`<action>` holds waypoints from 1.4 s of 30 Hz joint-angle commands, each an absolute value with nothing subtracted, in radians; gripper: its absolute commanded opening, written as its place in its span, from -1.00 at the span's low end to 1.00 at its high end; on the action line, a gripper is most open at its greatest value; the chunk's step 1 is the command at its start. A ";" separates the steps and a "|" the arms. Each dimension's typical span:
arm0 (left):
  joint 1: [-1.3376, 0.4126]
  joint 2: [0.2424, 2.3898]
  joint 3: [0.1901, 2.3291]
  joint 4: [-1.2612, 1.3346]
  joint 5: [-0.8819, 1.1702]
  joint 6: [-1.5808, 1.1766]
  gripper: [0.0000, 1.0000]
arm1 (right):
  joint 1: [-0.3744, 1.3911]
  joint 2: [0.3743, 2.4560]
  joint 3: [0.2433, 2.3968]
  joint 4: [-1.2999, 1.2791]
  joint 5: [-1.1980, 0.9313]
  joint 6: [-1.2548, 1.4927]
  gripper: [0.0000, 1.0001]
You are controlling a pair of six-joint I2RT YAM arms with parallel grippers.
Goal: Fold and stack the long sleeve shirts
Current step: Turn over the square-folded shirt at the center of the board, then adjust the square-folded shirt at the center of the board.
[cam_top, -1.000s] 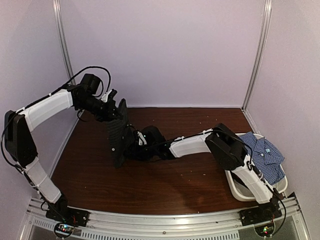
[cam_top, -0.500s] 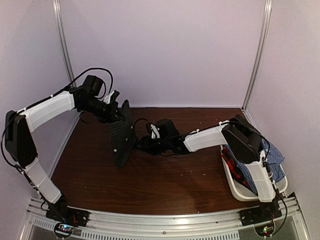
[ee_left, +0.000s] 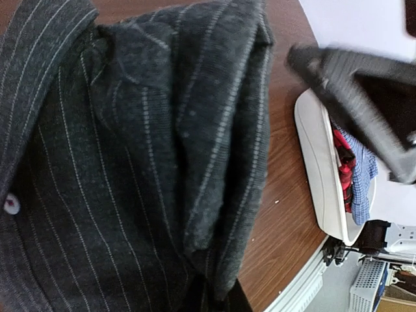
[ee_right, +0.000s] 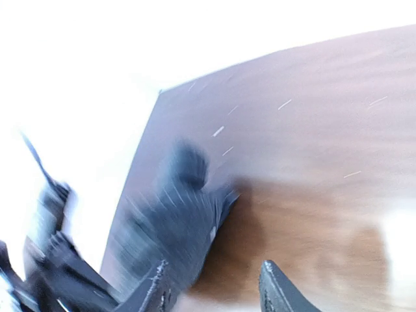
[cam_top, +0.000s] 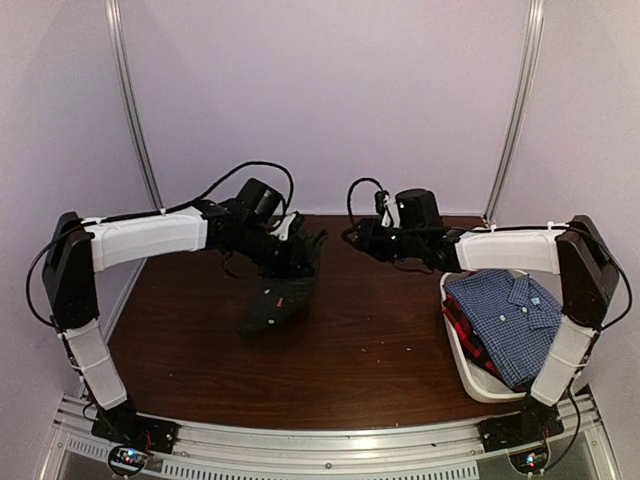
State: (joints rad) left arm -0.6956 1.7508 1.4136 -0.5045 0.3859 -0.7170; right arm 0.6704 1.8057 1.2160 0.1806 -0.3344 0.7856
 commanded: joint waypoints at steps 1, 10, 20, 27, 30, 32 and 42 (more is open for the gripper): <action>-0.832 1.956 1.547 -0.339 0.343 -0.828 -0.58 | 0.614 1.684 1.114 0.075 -0.263 0.707 0.00; -0.848 2.018 1.657 -0.373 0.296 -0.796 0.14 | 0.613 1.647 1.032 0.024 -0.262 0.671 0.09; -0.683 1.754 1.323 -0.395 0.193 -0.701 0.19 | 0.724 1.713 1.018 -0.037 -0.196 0.642 0.17; -0.519 1.678 1.144 -0.354 0.269 -0.600 0.32 | 0.743 1.752 0.973 -0.025 -0.171 0.657 0.25; -0.497 1.713 1.127 -0.332 0.327 -0.555 0.36 | 0.744 1.778 0.970 -0.020 -0.166 0.660 0.28; -0.495 1.746 1.134 -0.323 0.356 -0.532 0.37 | 0.743 1.801 0.976 -0.018 -0.163 0.661 0.27; -0.495 1.867 1.156 -0.275 0.401 -0.505 0.28 | 0.746 1.901 1.040 -0.022 -0.172 0.663 0.22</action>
